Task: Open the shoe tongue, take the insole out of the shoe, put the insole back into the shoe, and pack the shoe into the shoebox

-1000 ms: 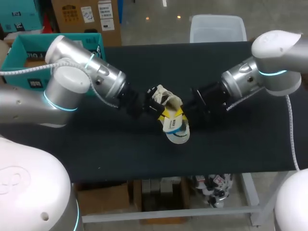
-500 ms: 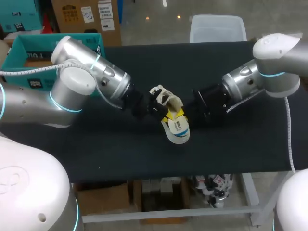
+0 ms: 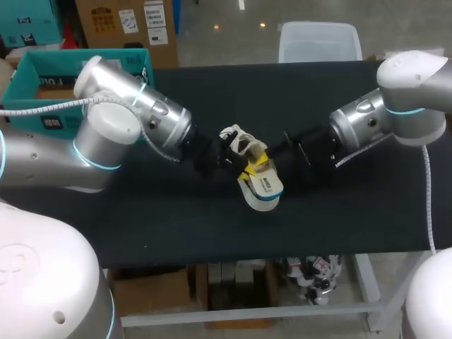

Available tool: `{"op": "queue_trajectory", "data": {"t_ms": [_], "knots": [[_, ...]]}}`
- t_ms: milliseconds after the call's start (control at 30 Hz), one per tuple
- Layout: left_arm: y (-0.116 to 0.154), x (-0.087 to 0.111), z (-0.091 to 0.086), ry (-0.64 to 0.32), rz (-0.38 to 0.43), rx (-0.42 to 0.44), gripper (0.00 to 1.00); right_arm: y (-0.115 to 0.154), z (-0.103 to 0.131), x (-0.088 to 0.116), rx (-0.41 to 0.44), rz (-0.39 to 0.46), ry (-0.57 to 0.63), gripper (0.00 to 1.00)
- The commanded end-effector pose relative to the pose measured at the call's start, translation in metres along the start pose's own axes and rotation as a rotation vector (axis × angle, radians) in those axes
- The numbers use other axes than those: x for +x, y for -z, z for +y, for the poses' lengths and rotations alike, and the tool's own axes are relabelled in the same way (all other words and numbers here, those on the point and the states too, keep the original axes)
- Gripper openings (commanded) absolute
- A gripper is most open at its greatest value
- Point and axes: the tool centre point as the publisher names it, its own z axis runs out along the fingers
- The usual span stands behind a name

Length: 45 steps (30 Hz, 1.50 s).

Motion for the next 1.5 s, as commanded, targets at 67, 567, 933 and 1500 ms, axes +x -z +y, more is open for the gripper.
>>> {"op": "queue_trajectory", "data": {"t_ms": [67, 567, 933, 1500], "knots": [[0.0, 0.004, -0.001, 0.001, -0.01, -0.01, 0.0, 0.011, -0.015, -0.013, -0.043, 0.037, 0.004, 0.47], [-0.001, 0.002, -0.009, 0.004, -0.009, -0.004, 0.0, 0.005, -0.011, -0.008, -0.017, 0.026, 0.036, 0.0], [-0.004, -0.003, -0.026, -0.02, -0.008, 0.025, 0.0, 0.005, -0.011, -0.004, -0.025, 0.013, 0.049, 0.0], [-0.008, 0.004, -0.006, -0.009, 0.018, -0.041, 0.0, -0.002, 0.015, 0.005, -0.025, -0.024, 0.027, 0.0]]}}
